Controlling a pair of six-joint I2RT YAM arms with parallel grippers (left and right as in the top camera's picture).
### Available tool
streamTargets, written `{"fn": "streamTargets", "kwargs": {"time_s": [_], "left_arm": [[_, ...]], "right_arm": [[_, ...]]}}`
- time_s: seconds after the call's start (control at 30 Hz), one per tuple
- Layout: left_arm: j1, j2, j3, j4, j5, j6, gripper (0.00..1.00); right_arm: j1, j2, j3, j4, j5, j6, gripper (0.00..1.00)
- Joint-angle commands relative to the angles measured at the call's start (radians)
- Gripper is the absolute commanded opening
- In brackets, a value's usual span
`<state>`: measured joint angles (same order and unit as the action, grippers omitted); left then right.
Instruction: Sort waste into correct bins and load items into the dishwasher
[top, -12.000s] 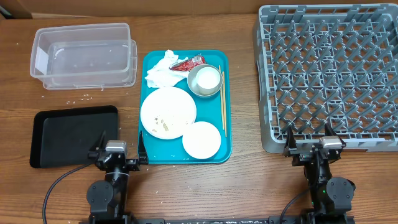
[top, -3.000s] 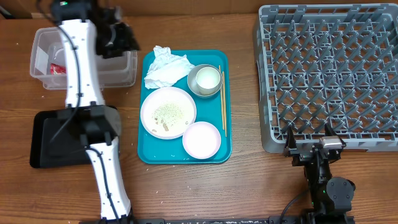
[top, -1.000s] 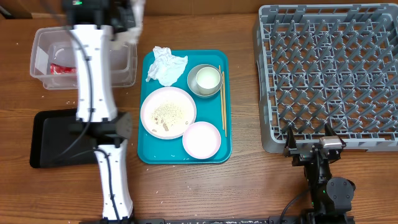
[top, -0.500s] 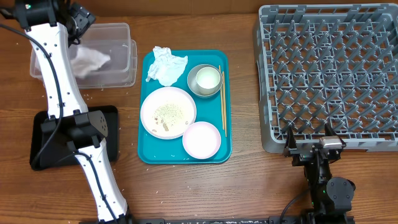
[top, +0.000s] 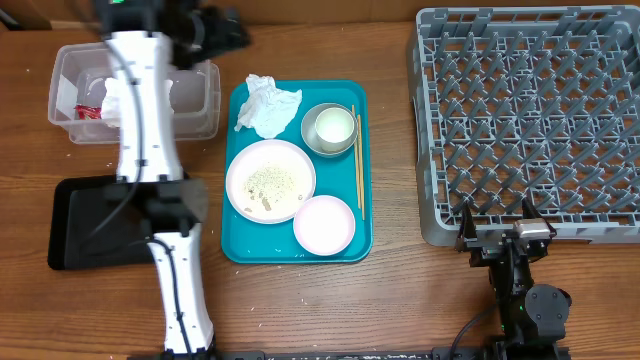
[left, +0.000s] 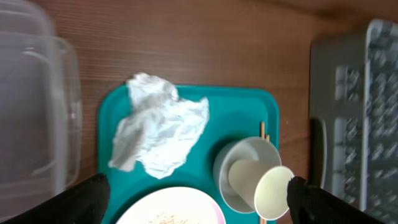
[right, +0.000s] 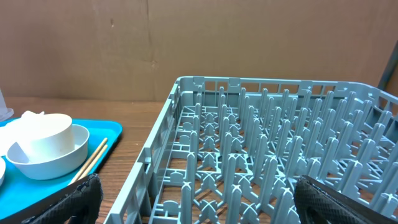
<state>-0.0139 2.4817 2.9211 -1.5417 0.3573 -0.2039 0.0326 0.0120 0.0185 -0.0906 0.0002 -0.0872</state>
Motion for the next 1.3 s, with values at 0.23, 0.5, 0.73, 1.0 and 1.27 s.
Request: {"fn": "streamTargets", "kwargs": {"time_s": [0.23, 0.5, 0.73, 1.0, 1.27], "left_arm": [[-0.164, 0.000, -0.272, 0.113, -0.398, 0.089, 0.86], [-0.164, 0.000, -0.489, 0.230, -0.379, 0.088, 0.79], [-0.166, 0.000, -0.670, 0.398, -0.357, 0.052, 0.74], [-0.166, 0.000, -0.774, 0.528, -0.356, -0.006, 0.80], [-0.166, -0.005, -0.752, 0.492, -0.356, -0.007, 0.04]], "right_arm": [[-0.004, -0.008, -0.010, 0.006, 0.005, -0.007, 1.00], [-0.004, -0.008, -0.010, 0.006, 0.005, -0.007, 1.00], [-0.004, -0.008, -0.010, 0.006, 0.005, -0.007, 1.00], [-0.004, -0.008, -0.010, 0.006, 0.005, -0.007, 1.00], [-0.004, -0.008, -0.010, 0.006, 0.005, -0.007, 1.00]]}}
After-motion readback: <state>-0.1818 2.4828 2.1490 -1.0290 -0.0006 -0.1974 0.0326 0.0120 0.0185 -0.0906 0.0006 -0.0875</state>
